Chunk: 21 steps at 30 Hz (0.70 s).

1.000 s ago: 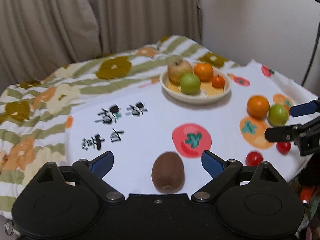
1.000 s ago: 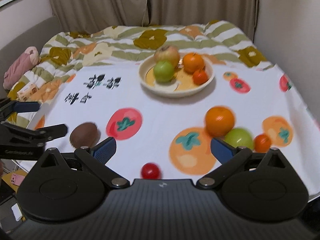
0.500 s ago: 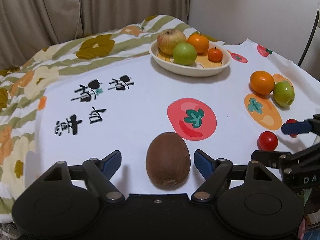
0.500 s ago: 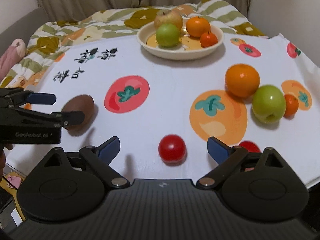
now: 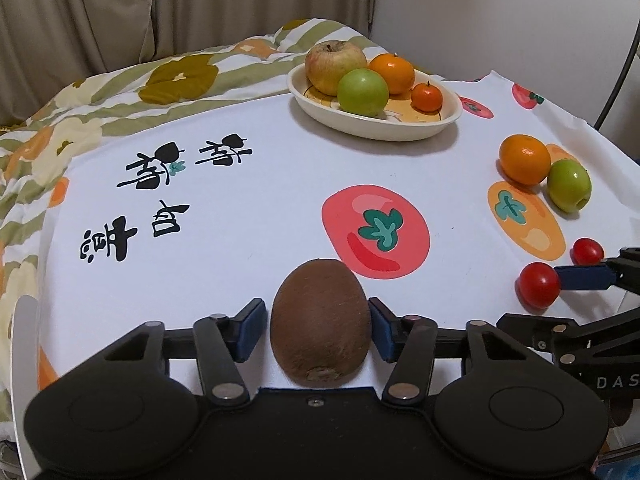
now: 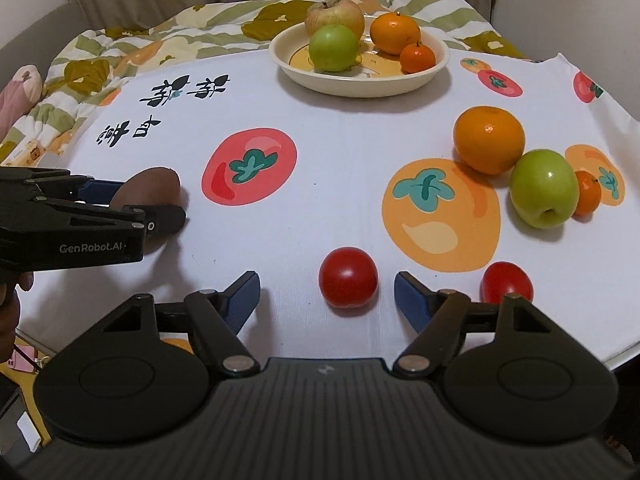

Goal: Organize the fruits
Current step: 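Grasp the kiwi with the left tool while the right tool grasps a red tomato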

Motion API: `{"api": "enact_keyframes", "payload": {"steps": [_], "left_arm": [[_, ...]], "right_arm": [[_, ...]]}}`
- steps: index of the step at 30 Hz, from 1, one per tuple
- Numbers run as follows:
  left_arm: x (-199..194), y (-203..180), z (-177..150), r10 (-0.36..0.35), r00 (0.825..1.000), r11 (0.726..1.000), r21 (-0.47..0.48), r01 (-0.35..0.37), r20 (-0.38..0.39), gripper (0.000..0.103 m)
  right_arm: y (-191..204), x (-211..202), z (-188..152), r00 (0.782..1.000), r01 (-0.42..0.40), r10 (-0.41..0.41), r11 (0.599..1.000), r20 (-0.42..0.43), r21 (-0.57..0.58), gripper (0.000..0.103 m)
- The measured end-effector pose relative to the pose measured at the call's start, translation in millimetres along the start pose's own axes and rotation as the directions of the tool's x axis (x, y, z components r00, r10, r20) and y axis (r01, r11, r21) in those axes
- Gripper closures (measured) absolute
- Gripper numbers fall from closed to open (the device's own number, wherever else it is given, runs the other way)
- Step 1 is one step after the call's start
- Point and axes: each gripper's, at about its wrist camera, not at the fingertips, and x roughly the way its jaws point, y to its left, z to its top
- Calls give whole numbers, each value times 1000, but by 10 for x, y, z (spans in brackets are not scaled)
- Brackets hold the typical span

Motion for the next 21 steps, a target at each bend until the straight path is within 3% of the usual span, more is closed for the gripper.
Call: {"api": "enact_keyframes", "payload": {"steps": [21], "left_arm": [[-120, -37, -108, 14, 1000, 999, -46, -14, -5, 51]], "right_arm": [[-101, -12, -1, 999, 24, -24, 1000, 21, -14, 34]]}}
